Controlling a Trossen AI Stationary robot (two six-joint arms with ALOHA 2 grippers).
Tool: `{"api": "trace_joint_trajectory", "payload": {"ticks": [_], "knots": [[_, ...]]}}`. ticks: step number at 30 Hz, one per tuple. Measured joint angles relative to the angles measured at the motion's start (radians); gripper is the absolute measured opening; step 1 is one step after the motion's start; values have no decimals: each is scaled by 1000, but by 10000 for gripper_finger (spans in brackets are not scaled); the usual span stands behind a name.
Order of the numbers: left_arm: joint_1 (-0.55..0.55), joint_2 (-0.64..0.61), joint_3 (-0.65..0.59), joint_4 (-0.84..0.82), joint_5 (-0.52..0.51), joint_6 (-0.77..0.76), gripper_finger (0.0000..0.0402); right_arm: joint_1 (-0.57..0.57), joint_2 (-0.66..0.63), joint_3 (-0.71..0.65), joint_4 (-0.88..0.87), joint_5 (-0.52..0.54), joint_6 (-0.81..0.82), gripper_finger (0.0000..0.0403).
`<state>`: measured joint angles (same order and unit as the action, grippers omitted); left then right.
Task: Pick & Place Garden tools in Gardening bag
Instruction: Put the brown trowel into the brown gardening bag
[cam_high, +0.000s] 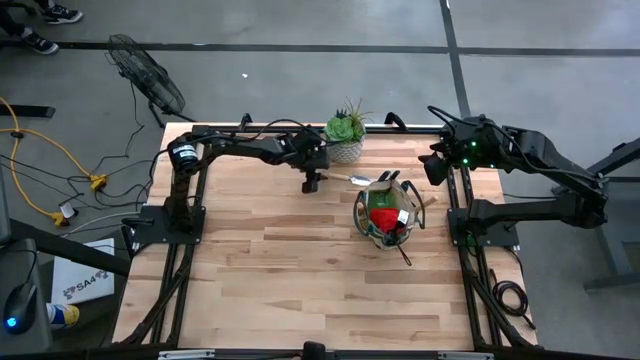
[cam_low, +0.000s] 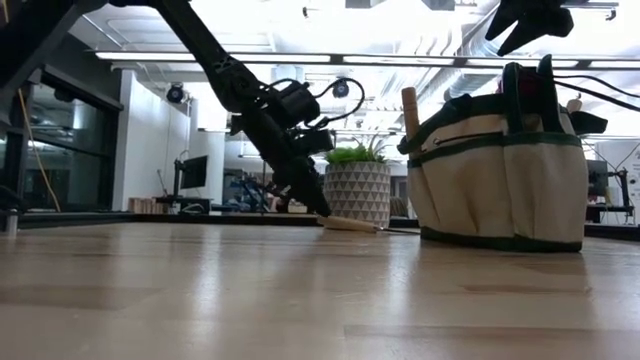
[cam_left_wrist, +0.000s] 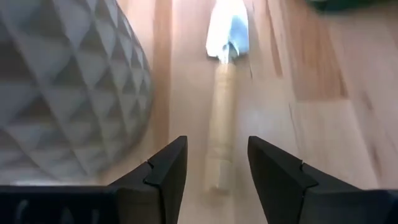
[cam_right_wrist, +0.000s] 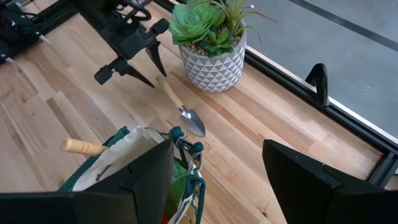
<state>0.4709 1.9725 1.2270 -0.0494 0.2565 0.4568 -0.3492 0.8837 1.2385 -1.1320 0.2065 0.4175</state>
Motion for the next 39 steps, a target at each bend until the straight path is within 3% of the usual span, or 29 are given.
{"api": "trace_joint_trajectory", "payload": {"ticks": [34,39], "knots": [[0,2,6,-92,-16,35,164,0,0,0,7,0,0,238],[0,2,24,-113,-54,11,164,0,0,0,7,0,0,238]]}}
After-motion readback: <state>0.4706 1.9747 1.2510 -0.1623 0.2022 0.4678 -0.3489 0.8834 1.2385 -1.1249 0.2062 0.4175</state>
